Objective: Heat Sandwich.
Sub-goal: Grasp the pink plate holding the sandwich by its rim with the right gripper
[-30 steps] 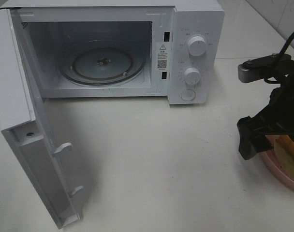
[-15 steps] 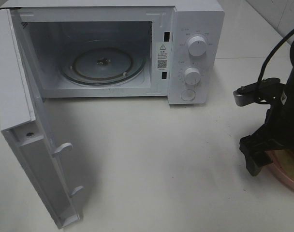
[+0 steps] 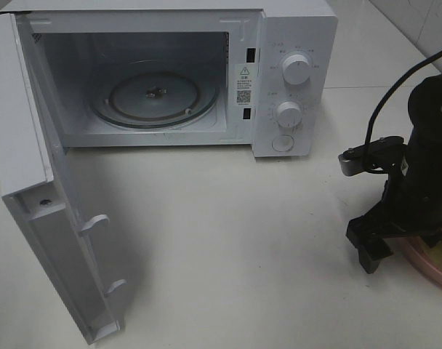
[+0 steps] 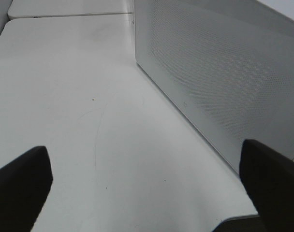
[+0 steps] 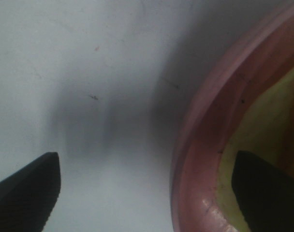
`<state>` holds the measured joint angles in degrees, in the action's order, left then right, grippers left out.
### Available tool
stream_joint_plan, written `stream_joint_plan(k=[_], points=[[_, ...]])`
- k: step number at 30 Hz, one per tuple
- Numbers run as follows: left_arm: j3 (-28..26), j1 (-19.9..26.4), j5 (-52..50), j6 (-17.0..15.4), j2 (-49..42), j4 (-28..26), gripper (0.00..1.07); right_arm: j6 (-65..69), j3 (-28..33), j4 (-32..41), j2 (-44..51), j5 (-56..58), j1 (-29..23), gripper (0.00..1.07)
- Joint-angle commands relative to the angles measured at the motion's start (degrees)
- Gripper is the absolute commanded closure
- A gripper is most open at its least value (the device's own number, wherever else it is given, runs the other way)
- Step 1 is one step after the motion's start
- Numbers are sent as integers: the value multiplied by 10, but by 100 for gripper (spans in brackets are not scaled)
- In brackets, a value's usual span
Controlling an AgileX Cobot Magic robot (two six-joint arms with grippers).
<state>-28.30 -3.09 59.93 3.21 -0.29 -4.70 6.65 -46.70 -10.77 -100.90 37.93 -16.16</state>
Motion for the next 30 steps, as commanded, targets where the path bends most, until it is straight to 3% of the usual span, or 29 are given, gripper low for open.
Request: stream_joint_plan(k=[1, 16, 26, 30], points=[[1, 1, -5, 0, -9, -5, 9, 7, -3, -4, -17, -19, 1, 17], [1, 1, -5, 0, -9, -5, 9, 12, -3, -9, -33, -39, 1, 24], [1, 1, -5, 0, -9, -5, 9, 57, -3, -46, -33, -31, 1, 55], [1, 1, -5, 0, -9, -5, 9, 96, -3, -70, -33, -26, 1, 72]])
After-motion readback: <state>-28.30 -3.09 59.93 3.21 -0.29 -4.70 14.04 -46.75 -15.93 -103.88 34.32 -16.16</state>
